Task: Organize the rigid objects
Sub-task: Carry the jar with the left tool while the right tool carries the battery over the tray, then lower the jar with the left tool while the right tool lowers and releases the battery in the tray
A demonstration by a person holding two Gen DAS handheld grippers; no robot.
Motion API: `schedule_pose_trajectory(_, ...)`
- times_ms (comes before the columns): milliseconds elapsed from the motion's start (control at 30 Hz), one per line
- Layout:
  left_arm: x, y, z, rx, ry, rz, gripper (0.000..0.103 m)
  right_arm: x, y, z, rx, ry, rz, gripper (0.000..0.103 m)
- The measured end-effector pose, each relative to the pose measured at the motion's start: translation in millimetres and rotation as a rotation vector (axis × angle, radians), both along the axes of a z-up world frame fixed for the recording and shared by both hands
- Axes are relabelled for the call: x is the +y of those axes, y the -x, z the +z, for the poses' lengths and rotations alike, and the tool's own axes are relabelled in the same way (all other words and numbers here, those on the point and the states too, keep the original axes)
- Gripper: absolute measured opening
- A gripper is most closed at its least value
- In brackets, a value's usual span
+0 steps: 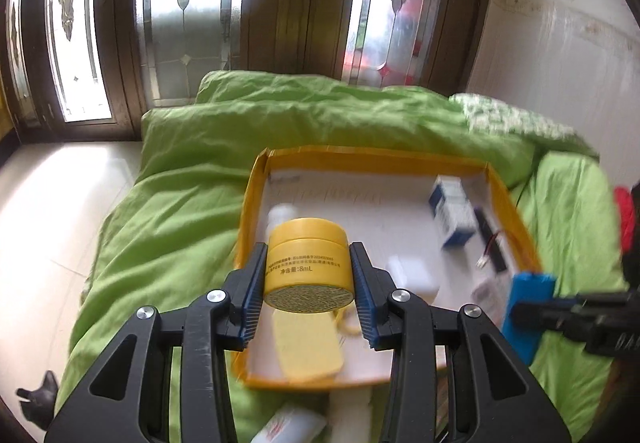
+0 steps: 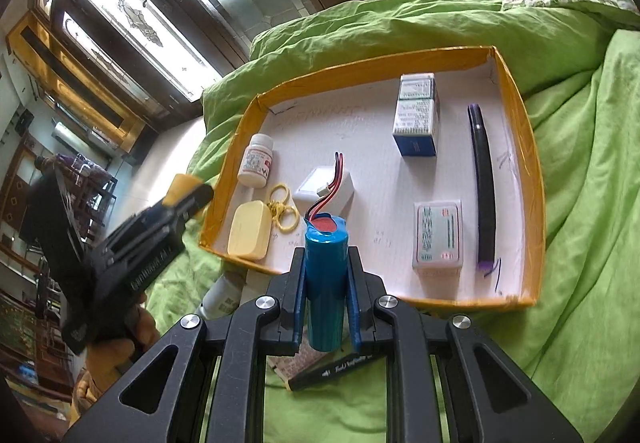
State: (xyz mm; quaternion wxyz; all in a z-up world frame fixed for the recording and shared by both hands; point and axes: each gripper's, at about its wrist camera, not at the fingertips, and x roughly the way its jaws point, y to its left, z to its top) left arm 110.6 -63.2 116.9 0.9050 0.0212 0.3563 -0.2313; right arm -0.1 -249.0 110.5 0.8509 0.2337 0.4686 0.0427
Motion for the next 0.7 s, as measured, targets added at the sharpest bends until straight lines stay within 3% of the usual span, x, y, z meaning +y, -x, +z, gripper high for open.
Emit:
schedule_pose_trajectory(133, -18, -21, 0, 0.006, 0.021, -0.032, 0.038, -5, -17, 7, -0.011, 0.014, 0.005, 0.016)
schedule_pose_trajectory(267, -34, -37, -21, 0.058, -0.002, -0.065, 0.038, -9, -30, 7, -0.011, 0.021, 0.005, 0.016)
schedule_pose_trajectory(467, -48, -55, -44, 0.129, -0.05, -0.088, 0.038, -13, -48, -9, 0.036, 0.035, -0.002, 0.016)
schedule_pose_trajectory(700, -59, -55, -57, 0.145, -0.092, -0.11, 0.038, -15, -61, -23, 0.071, 0.075, -0.019, 0.016)
